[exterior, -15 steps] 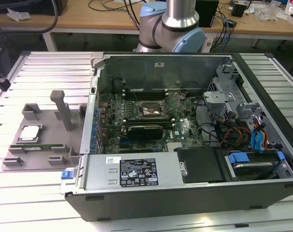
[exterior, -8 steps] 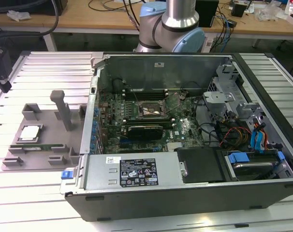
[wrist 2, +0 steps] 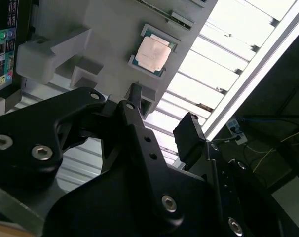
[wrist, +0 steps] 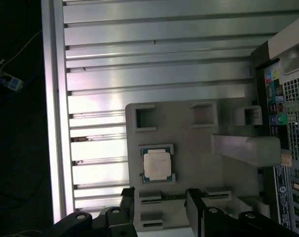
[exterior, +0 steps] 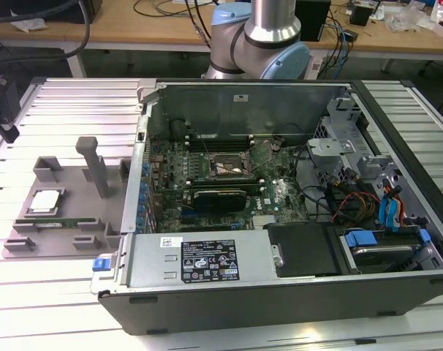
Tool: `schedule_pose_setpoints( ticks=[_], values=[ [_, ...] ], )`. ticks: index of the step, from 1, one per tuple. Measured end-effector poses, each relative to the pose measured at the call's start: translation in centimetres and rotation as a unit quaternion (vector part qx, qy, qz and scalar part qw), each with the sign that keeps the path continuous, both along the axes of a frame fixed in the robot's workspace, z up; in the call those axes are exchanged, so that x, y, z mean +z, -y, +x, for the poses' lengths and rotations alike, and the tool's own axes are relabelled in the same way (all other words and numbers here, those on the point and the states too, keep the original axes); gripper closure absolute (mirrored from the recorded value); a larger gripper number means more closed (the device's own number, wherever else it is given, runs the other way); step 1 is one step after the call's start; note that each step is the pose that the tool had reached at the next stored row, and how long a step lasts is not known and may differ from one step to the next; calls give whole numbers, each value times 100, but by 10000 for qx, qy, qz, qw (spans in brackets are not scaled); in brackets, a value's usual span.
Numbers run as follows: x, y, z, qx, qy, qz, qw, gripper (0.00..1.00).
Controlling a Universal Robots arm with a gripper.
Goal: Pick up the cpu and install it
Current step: 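Pick up the cpu and move it towards the insertion slot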
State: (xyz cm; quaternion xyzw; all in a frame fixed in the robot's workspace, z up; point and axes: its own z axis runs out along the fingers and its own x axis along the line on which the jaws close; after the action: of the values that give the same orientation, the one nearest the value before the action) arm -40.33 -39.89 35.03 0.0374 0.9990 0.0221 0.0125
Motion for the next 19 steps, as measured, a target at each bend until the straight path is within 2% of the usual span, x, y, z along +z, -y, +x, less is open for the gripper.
schedule_pose_setpoints(
  ticks=[4,19],
  values=[
    [-15,0,0,0,0,0,10000,46],
    [-141,0,0,0,0,0,10000,46]
  ],
)
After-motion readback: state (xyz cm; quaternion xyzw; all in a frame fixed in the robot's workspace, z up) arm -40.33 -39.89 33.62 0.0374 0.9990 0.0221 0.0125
